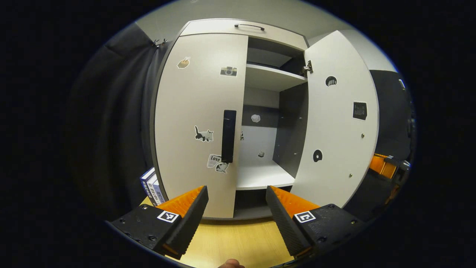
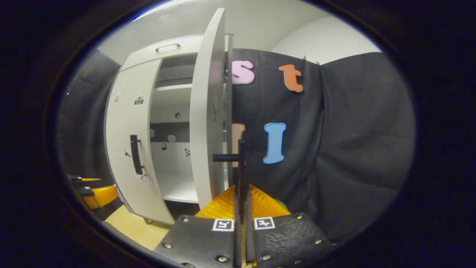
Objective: Open the right door of the double-door shoe cabinet with the right hand, and open the left door with the left hand.
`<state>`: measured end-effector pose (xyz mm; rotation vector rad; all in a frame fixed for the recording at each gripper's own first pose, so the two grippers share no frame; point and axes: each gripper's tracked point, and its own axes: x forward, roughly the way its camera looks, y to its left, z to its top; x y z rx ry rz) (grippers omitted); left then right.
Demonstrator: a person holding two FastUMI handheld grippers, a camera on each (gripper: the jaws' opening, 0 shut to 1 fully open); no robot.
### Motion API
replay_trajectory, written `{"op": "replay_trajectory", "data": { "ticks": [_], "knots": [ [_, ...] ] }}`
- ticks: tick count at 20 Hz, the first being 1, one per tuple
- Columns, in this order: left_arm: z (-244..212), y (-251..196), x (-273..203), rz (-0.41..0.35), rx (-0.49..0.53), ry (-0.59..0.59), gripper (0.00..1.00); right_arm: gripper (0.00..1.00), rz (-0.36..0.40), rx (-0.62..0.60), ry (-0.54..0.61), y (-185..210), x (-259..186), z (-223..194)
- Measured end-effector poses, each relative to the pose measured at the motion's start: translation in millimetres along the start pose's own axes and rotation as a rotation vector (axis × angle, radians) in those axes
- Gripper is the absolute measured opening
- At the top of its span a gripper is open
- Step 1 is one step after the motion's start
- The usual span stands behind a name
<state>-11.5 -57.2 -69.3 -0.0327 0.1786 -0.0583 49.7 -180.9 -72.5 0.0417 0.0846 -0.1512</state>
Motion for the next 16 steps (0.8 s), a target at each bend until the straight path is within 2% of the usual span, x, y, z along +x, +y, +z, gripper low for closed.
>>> {"op": "replay_trajectory", "data": {
  "ticks": [2,3,5,6,9,13,14,15,16],
  "knots": [
    [-0.9,-3.6,3.0,-0.006,0.001,0.004,0.97,0.06,0.033,0.058,0.010,-5.1,-4.4,-0.9],
    [-0.6,-4.7,5.7,-0.007,0.005,0.006,0.94,0.06,0.053,0.091,0.016,-0.8,-4.7,-1.8],
    [1.5,-5.1,11.8,0.002,0.015,0.005,0.94,0.07,0.052,0.103,0.023,-4.0,-6.3,-7.9],
    [2.5,-2.0,13.5,0.008,0.018,0.002,0.97,0.07,0.032,0.093,0.022,-9.2,-7.3,-8.9],
    [8.0,2.2,24.3,0.019,0.029,-0.002,0.97,0.05,-0.024,0.047,0.023,-26.6,-12.3,-11.9],
    [13.7,12.3,41.0,0.040,0.038,-0.007,0.97,0.05,-0.060,0.048,0.039,-40.2,-15.4,-16.3],
    [15.6,13.3,45.5,0.042,0.040,-0.010,0.97,0.11,-0.068,0.050,0.045,-44.3,-17.6,-18.4],
    [18.6,15.4,50.6,0.043,0.045,-0.013,0.97,0.05,-0.074,0.053,0.048,-44.7,-17.2,-19.3],
    [22.3,17.4,56.9,0.044,0.054,-0.020,0.97,0.05,-0.079,0.056,0.051,-47.6,-22.7,-18.5]
  ]
}}
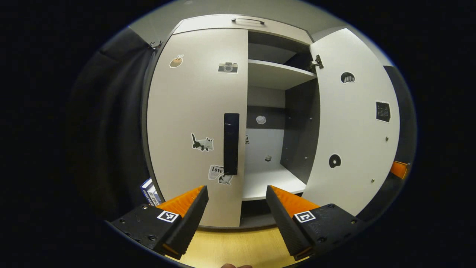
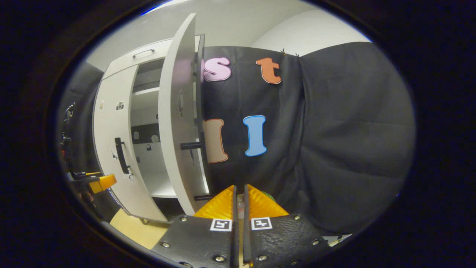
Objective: Open the right door of the double-door shoe cabinet with the right hand, and open the left door with the left hand.
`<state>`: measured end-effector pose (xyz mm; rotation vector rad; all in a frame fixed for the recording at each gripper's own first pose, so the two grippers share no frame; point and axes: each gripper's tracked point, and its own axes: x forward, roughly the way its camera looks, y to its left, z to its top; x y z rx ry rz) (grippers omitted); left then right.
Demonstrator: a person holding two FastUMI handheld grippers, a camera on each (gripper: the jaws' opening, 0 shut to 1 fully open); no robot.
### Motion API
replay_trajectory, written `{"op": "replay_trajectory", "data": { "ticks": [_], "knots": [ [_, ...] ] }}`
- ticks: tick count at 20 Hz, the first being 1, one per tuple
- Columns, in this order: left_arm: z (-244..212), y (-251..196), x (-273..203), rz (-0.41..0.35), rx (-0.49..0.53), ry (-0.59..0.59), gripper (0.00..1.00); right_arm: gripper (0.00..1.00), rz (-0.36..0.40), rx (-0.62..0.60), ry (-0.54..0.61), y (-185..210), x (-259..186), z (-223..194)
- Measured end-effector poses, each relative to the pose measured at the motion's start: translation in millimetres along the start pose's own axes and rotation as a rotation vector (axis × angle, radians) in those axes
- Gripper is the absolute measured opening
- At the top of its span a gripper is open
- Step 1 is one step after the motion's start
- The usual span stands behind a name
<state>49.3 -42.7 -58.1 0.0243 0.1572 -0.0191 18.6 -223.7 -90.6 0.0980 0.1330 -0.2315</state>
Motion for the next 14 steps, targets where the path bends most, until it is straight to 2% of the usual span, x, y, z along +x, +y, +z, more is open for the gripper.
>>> {"op": "replay_trajectory", "data": {
  "ticks": [1,2,4,5,14],
  "knots": [
    [4.0,1.5,6.9,0.002,0.011,-0.005,0.97,0.13,-0.008,0.002,0.002,-1.8,4.6,-2.1],
    [7.3,2.2,13.5,0.006,0.020,-0.014,0.97,0.17,-0.018,0.002,0.000,-6.9,3.3,-1.7],
    [14.2,2.0,26.3,0.008,0.024,-0.029,0.97,0.41,-0.036,-0.002,-0.007,-13.6,-0.1,-0.2],
    [16.4,1.6,34.1,0.008,0.024,-0.032,0.97,0.60,-0.053,-0.006,-0.009,-17.3,2.2,-0.8],
    [24.4,5.7,85.8,0.036,0.070,-0.058,0.96,0.66,-0.124,-0.016,-0.012,-42.2,0.8,-5.9]
  ]
}}
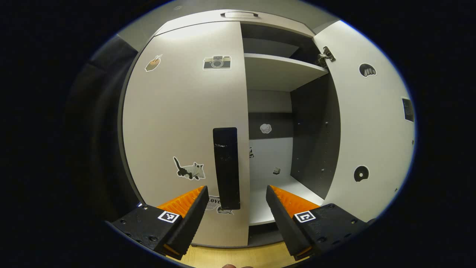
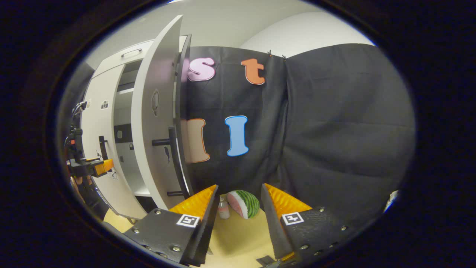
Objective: Open the right door of the double-door shoe cabinet with the right hand, and open the left door with the left hand.
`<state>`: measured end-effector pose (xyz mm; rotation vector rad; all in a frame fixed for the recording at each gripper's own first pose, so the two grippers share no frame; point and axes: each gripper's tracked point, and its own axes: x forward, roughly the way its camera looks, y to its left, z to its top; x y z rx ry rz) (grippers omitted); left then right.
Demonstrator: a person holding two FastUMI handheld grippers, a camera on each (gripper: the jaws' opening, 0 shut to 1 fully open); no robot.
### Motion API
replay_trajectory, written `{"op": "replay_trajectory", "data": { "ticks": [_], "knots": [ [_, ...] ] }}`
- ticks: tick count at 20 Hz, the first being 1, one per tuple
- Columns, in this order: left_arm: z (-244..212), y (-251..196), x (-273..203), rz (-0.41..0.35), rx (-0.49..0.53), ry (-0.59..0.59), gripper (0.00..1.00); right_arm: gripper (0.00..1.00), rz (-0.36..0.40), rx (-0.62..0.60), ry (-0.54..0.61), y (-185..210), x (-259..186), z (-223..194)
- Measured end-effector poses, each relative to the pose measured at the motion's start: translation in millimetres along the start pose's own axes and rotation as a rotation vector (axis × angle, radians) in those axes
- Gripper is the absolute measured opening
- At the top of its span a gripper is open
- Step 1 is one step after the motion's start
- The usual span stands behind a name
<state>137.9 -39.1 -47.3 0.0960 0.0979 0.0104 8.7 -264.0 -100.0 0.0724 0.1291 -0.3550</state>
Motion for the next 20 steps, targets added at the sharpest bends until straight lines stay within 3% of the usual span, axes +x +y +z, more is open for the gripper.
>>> {"op": "replay_trajectory", "data": {
  "ticks": [1,3,7,8,9,13,20],
  "knots": [
    [0.3,3.1,4.2,0.010,0.008,-0.001,0.96,0.61,-0.006,-0.003,0.004,-0.9,1.4,-3.1],
    [-1.8,5.4,11.4,0.016,0.016,0.004,0.95,0.66,-0.018,-0.005,0.019,-3.6,3.2,-9.3],
    [-4.2,8.8,24.6,0.023,0.025,0.009,0.93,0.66,-0.028,0.009,0.040,-3.5,6.1,-16.4],
    [-3.6,10.8,27.6,0.032,0.029,0.005,0.91,0.61,-0.030,0.011,0.044,-5.2,5.7,-17.7],
    [-2.2,10.8,30.1,0.026,0.031,0.007,0.74,0.61,-0.031,0.011,0.048,-4.9,6.6,-19.6],
    [-3.5,11.6,32.7,0.030,-0.007,0.017,0.37,0.61,-0.038,0.013,0.062,-7.7,2.6,-24.9],
    [-6.2,13.2,28.5,0.025,-0.003,0.037,0.27,0.61,-0.042,0.010,0.057,-6.5,-10.2,-22.4]
  ]
}}
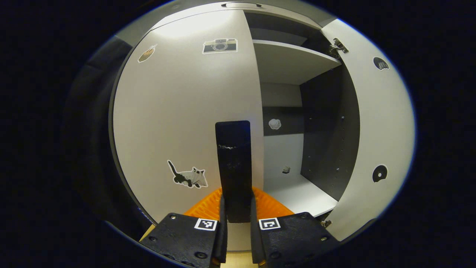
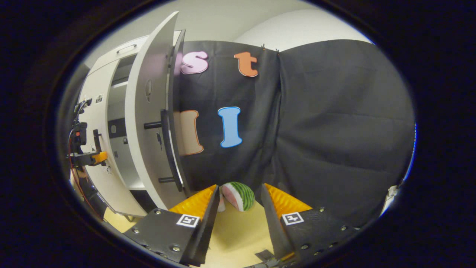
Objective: Open the right door of the double-door shoe cabinet with the right hand, and open the left door with the left hand.
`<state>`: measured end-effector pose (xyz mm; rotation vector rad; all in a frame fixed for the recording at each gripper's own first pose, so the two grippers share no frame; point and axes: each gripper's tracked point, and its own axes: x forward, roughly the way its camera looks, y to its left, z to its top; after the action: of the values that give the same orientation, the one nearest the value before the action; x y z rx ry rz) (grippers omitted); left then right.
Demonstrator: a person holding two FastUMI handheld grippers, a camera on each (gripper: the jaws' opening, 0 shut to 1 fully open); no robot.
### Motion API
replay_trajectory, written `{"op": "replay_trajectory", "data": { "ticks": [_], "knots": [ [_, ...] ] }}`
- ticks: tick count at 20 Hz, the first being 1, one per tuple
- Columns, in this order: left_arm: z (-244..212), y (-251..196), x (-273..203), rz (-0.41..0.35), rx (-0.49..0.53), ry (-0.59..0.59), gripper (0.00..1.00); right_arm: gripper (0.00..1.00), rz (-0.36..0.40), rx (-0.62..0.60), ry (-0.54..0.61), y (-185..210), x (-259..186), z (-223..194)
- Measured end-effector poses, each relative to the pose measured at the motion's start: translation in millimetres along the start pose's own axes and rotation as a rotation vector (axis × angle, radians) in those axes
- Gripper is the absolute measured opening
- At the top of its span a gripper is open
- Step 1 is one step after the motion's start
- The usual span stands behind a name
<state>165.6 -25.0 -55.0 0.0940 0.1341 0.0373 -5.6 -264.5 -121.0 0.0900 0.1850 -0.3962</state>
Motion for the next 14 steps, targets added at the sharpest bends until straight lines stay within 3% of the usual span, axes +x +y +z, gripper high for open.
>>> {"op": "replay_trajectory", "data": {
  "ticks": [3,4,5,7,8,14],
  "knots": [
    [-2.1,-1.0,-8.8,-0.022,-0.009,0.007,0.24,0.61,0.011,0.003,0.002,4.2,1.4,0.3],
    [-2.5,-0.3,-13.8,-0.030,-0.008,0.008,0.23,0.66,0.019,0.003,0.001,6.1,1.7,1.8],
    [-2.8,0.5,-20.0,-0.037,-0.005,0.007,0.23,0.61,0.027,0.002,0.001,10.7,5.0,2.8],
    [-3.5,3.3,-32.8,-0.059,-0.011,0.007,0.22,0.61,0.046,-0.002,-0.002,18.1,11.4,5.3],
    [-4.0,5.4,-38.3,-0.068,-0.014,0.009,0.22,0.66,0.057,-0.005,-0.002,21.6,12.7,5.6],
    [-7.2,13.8,-67.0,-0.082,-0.023,0.024,0.20,0.62,0.112,-0.020,-0.001,38.3,1.7,0.5]
  ]
}}
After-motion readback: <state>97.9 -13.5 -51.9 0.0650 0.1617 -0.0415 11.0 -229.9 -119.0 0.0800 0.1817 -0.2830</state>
